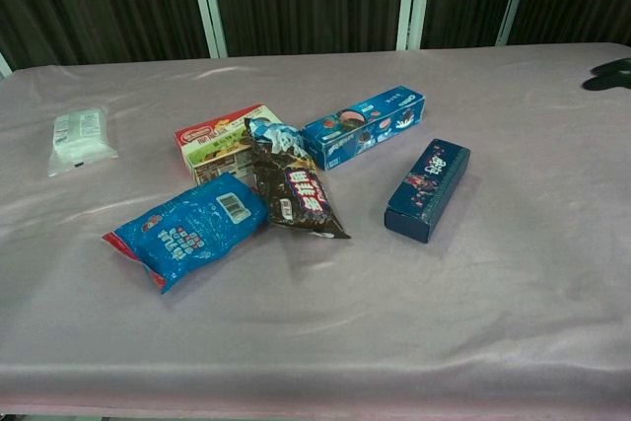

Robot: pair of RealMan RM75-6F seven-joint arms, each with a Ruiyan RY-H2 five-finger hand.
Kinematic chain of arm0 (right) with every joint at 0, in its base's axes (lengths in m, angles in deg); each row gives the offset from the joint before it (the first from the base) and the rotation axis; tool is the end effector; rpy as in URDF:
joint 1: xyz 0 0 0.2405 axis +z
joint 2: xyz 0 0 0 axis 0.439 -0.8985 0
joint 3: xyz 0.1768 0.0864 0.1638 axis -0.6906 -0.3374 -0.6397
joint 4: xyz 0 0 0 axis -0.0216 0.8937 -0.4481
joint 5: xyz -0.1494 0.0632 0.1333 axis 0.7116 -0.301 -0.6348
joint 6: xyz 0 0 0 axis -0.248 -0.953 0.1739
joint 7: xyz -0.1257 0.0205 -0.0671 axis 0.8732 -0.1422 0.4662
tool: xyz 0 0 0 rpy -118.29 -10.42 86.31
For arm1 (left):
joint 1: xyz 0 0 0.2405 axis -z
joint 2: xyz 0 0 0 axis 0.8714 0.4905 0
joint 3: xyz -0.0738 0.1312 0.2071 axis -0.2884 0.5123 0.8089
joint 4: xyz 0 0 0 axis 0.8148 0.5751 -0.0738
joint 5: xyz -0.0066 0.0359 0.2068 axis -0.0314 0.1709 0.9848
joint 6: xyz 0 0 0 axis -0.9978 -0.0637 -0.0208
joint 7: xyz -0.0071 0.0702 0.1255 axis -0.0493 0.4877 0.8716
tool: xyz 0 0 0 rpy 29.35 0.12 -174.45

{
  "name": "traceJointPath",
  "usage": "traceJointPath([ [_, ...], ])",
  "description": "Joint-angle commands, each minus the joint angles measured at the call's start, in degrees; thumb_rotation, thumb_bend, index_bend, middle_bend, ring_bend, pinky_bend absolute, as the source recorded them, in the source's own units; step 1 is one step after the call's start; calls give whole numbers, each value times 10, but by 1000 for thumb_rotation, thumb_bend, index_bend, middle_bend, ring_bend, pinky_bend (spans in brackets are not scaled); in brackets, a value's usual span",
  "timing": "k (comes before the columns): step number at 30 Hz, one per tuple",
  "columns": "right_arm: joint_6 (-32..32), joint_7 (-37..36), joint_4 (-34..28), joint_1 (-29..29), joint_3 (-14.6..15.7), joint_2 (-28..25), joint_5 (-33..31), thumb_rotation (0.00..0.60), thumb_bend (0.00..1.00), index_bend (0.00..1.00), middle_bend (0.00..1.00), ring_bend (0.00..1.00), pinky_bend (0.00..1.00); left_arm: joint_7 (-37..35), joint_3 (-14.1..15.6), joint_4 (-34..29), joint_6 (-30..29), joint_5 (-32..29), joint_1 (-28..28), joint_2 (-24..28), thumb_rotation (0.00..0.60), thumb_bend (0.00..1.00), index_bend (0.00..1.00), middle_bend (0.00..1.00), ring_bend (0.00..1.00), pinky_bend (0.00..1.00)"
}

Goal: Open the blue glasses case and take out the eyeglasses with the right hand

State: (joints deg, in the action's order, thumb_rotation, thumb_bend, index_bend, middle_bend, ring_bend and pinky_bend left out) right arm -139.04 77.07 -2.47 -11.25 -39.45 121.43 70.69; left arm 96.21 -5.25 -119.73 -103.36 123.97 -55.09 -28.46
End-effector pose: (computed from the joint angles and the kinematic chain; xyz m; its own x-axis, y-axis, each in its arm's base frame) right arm -0.2596 -0.2261 0.0838 0.5167 -0.1258 0.8469 -0.8280 -0.3249 0.4569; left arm -0.3002 0.1651 0.1367 0.5235 0.0827 0.8480 0.8489 -0.1351 -0.5109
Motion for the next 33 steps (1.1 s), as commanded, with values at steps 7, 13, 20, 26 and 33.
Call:
traceJointPath([
  [7,170,173,-58,137,-76,72,-173,600,470,296,0,0,0,-6,2,2,-5,4,-2,3,600,456,0,50,47,143],
  [13,192,240,-51,177,-76,112,-248,600,497,338,0,0,0,-11,2,4,-6,5,-3,5,600,457,0,50,47,142],
  [20,202,286,-34,219,-76,159,-330,600,497,340,0,0,0,-7,2,4,-2,4,-1,3,600,457,0,50,47,142],
  [26,209,326,-25,255,-64,184,-403,600,497,340,0,0,0,-8,0,5,-4,2,-2,4,600,457,0,51,47,142],
  [33,192,354,-27,275,-40,186,-439,600,497,349,0,0,0,-12,0,5,-4,2,-2,5,600,458,0,52,47,143],
])
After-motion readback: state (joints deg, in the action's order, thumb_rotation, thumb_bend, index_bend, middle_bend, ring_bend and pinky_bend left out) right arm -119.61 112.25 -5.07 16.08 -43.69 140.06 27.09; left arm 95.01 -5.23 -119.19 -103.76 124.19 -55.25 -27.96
